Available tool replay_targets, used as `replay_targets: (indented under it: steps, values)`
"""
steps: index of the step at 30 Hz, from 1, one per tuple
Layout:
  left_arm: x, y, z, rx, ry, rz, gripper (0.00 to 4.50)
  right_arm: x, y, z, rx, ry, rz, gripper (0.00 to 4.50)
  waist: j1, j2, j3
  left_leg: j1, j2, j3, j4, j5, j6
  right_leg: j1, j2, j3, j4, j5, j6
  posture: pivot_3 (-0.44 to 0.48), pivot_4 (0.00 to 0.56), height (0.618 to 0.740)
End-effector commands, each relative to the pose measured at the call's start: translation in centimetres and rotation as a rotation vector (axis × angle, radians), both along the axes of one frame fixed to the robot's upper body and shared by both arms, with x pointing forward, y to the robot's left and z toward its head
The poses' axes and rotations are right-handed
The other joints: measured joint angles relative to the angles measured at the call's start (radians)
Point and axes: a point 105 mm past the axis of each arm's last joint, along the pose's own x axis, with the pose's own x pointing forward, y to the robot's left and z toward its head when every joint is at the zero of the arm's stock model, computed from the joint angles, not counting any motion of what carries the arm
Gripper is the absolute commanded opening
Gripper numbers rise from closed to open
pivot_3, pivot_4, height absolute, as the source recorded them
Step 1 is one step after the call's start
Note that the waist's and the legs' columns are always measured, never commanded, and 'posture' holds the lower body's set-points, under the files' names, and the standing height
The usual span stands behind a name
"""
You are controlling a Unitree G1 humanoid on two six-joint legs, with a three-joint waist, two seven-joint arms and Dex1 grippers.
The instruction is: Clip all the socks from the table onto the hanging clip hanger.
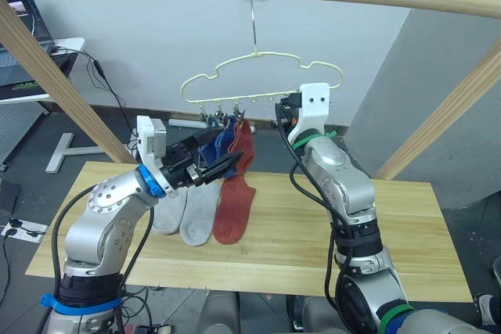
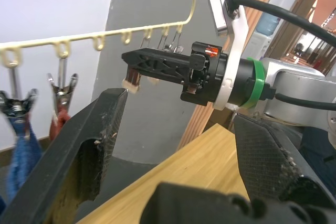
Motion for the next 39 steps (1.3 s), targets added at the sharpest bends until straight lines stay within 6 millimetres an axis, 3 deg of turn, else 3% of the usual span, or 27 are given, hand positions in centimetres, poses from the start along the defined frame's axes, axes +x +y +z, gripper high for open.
replay_targets:
  steps: [1, 6, 10, 13, 16, 22, 26, 31, 39]
  values:
    - [-0.4, -0.2, 1.3, -0.013, -0.064, -0.005, 3.69, -0.4, 0.9, 1.8, 0.055, -0.053, 0.028, 0.11, -0.001, 0.000, 0.000, 0.000, 0.000, 0.000, 0.000, 0.000, 0.000, 0.000, 0.000, 0.000, 0.000, 0.000, 0.000, 0.259, 0.204, 0.740]
    - [0.0, -0.1, -0.4, 0.038, -0.008, 0.030, 3.69, -0.5, 0.3, 1.9, 0.043, -0.065, 0.030, 0.01, 0.000, 0.000, 0.000, 0.000, 0.000, 0.000, 0.000, 0.000, 0.000, 0.000, 0.000, 0.000, 0.000, 0.000, 0.000, 0.253, 0.207, 0.740]
    - [1.2, 0.8, -6.0, 0.222, 0.136, 0.142, 3.69, -0.8, -0.3, 1.5, 0.009, -0.055, 0.063, 0.01, -0.001, 0.001, 0.001, 0.000, 0.000, 0.000, -0.001, 0.000, 0.000, 0.000, 0.000, 0.000, 0.000, 0.000, 0.000, 0.245, 0.210, 0.740]
    - [1.3, 0.9, -10.1, 0.340, 0.208, 0.165, 4.47, -1.1, -0.7, 1.1, -0.014, -0.047, 0.078, 0.00, -0.001, 0.002, 0.001, 0.000, 0.000, 0.001, -0.001, 0.000, 0.000, 0.000, 0.000, 0.001, -0.001, 0.000, 0.000, 0.231, 0.213, 0.740]
    - [1.8, 0.6, -13.0, 0.444, 0.210, 0.190, 4.47, -1.2, -1.1, 1.0, -0.026, -0.040, 0.078, 0.00, 0.000, 0.003, 0.002, 0.000, 0.000, 0.001, -0.002, 0.000, 0.000, -0.001, 0.000, 0.000, -0.001, 0.000, -0.001, 0.223, 0.215, 0.740]
    - [3.0, -1.0, -16.5, 0.560, 0.208, 0.207, 4.47, -1.4, -1.6, 0.7, -0.032, -0.026, 0.065, 0.00, 0.002, 0.003, 0.002, 0.000, 0.000, 0.001, -0.003, 0.000, 0.000, -0.001, 0.000, 0.000, -0.001, 0.000, -0.001, 0.204, 0.217, 0.740]
    - [3.9, -1.9, -17.8, 0.628, 0.180, 0.193, 4.47, -1.5, -1.8, 0.6, -0.032, -0.015, 0.057, 0.00, 0.000, 0.003, 0.002, 0.000, 0.000, 0.001, -0.003, 0.000, 0.000, -0.001, 0.000, 0.000, -0.001, 0.000, -0.001, 0.201, 0.218, 0.740]
    - [4.4, -1.1, -19.5, 0.725, 0.212, 0.210, 4.47, -1.6, -1.9, 0.5, -0.031, -0.009, 0.050, 0.00, -0.001, 0.003, 0.002, 0.000, 0.000, 0.001, -0.003, 0.000, 0.000, -0.001, 0.000, 0.000, -0.001, 0.000, -0.001, 0.189, 0.215, 0.740]
    - [2.8, -0.2, -21.6, 0.727, 0.364, 0.163, 2.01, -1.7, -2.5, 0.5, -0.034, -0.006, 0.033, 0.00, -0.005, 0.003, 0.002, 0.001, 0.000, 0.001, -0.003, 0.000, 0.000, 0.000, 0.000, 0.000, 0.000, 0.000, -0.001, 0.183, 0.206, 0.740]
